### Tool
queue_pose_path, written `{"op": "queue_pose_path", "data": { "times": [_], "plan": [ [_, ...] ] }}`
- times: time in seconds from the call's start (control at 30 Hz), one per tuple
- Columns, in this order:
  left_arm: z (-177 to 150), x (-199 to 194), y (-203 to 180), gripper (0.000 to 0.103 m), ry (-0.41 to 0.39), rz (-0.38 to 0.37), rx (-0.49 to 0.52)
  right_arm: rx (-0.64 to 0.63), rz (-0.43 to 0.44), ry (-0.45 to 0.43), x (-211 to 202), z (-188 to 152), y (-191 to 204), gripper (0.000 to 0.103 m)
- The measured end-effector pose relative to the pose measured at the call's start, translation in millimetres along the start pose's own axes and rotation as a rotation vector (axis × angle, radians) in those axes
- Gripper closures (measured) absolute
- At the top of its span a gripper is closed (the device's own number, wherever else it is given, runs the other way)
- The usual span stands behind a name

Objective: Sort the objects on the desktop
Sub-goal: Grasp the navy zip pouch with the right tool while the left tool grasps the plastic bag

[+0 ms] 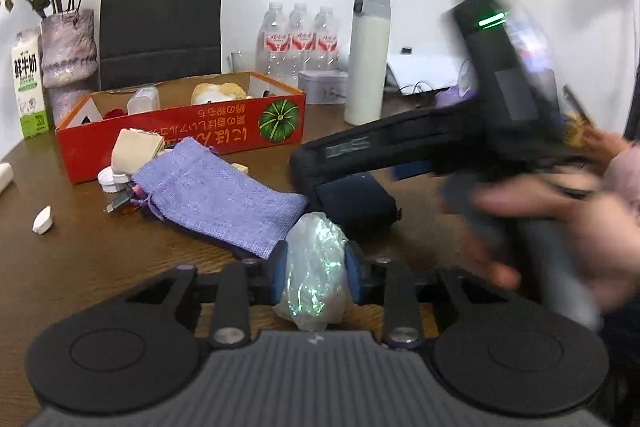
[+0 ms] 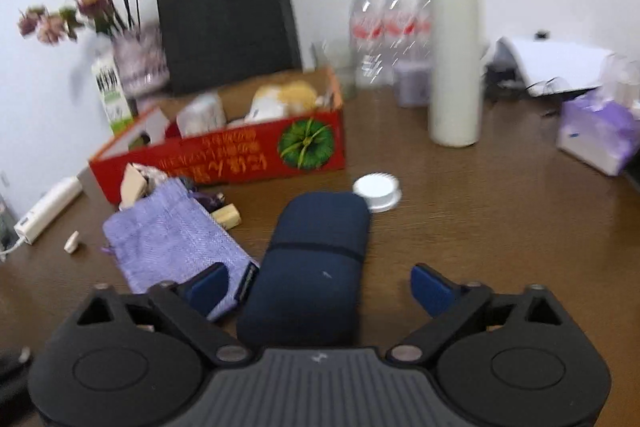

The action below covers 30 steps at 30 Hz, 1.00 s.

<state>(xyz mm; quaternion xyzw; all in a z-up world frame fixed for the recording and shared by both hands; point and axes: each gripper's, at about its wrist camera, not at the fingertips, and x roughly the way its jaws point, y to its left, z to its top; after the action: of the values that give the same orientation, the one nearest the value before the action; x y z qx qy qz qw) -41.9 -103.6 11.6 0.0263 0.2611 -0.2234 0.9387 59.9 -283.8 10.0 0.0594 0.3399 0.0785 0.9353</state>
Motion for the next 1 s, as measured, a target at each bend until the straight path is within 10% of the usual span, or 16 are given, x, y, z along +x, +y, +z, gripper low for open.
{"op": "queue_pose_path", "data": {
  "times": [0.23,0.43,0.67,0.8,0.87,1.0],
  "plan": [
    [-15.2,-57.6,52.4,0.069,0.078,0.099,-0.056,-0.066,-0.055,0.001,13.2,-12.9,9.2,0.037],
    [-25.2,-68.7,57.8,0.031,0.066,0.192,-0.051,-0.122,-0.061,0.002,-50.8,-68.5,25.4,0.036],
    [-28.3,-86.6,58.2,0.027,0.044,0.212,-0.06,-0.152,0.017,0.029,-110.2,-97.8,36.4,0.024],
    [-22.4,-72.8,72.0,0.028,0.054,0.212,-0.128,-0.174,-0.004,0.028,-100.9,-90.4,41.8,0.023],
    [-23.8,-57.5,74.5,0.066,0.112,0.18,-0.158,-0.185,-0.019,0.079,-83.6,-91.8,43.4,0.027],
    [3.4,-70.1,74.7,0.073,0.069,0.123,-0.149,-0.138,0.096,0.09,-80.9,-73.5,36.9,0.042]
  ]
}}
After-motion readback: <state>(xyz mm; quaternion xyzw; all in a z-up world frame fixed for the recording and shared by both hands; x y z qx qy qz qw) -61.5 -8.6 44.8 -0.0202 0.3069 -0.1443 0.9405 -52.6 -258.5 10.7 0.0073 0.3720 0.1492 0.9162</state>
